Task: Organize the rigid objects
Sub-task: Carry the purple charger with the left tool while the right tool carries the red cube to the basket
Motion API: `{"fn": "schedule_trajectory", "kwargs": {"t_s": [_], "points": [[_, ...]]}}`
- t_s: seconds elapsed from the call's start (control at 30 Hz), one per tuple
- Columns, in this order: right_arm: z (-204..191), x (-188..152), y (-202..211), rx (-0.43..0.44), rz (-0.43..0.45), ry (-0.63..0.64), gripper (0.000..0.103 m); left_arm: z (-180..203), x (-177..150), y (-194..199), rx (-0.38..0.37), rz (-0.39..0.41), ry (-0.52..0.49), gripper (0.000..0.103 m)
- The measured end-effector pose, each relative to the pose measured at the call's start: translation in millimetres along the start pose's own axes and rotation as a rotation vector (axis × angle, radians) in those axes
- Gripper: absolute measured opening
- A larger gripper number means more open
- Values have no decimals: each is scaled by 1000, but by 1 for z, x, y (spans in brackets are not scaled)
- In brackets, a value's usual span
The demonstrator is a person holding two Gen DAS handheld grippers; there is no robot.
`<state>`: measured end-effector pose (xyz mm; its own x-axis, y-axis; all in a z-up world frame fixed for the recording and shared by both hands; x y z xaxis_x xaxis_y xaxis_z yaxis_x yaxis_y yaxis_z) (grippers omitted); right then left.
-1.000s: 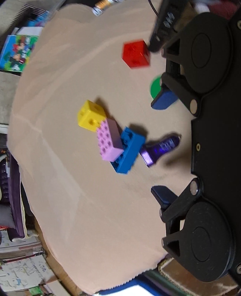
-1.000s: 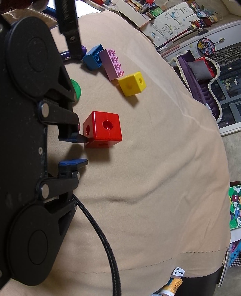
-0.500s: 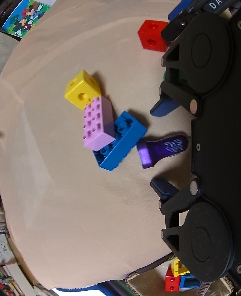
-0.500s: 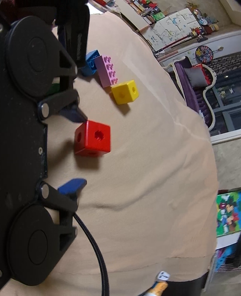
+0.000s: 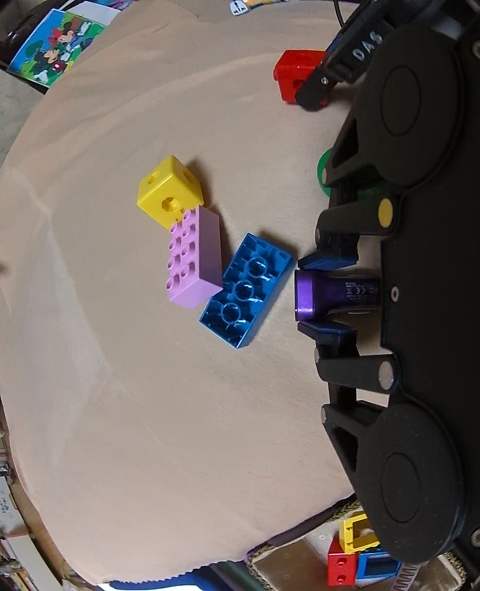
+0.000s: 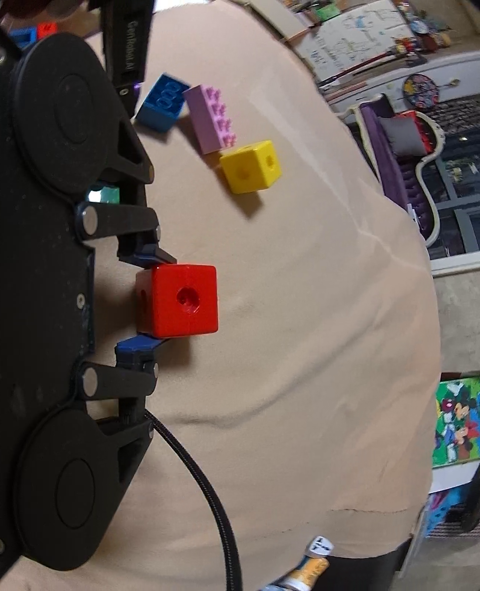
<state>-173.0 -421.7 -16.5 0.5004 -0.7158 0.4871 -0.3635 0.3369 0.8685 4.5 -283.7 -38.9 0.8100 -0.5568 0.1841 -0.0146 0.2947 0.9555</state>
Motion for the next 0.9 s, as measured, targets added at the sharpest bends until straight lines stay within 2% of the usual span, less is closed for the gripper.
{"fn": "schedule_trajectory", "kwargs": {"t_s": [0.23,0.37,0.47,0.63,0.73,0.9], "points": [[23,7,24,142,19,-77,36,0,-11,18,-2,8,4,27],[31,11,34,272,-3,-112,36,-3,-21,34,20,34,-6,27],[28,11,42,302,-4,-108,36,-9,-28,43,42,53,-2,27],[2,5,50,290,-4,-33,36,-40,-44,66,44,81,58,27],[-28,-2,52,287,-16,39,36,-65,-54,75,44,89,108,27],[-88,-21,60,306,-45,187,36,-112,-72,92,119,110,186,27]]}}
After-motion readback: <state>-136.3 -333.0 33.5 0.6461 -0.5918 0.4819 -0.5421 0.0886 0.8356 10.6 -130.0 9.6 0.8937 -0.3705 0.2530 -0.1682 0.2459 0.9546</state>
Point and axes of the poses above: each gripper's, at about its wrist camera, not at the fingertips, and y roughly against the way its jaws point, z to its right, x to its top, the point moved 3 cm from there along -y, roughly the way its jaws point, and after that the axes turned 15 degrees about -z, right-handed, at the moved point
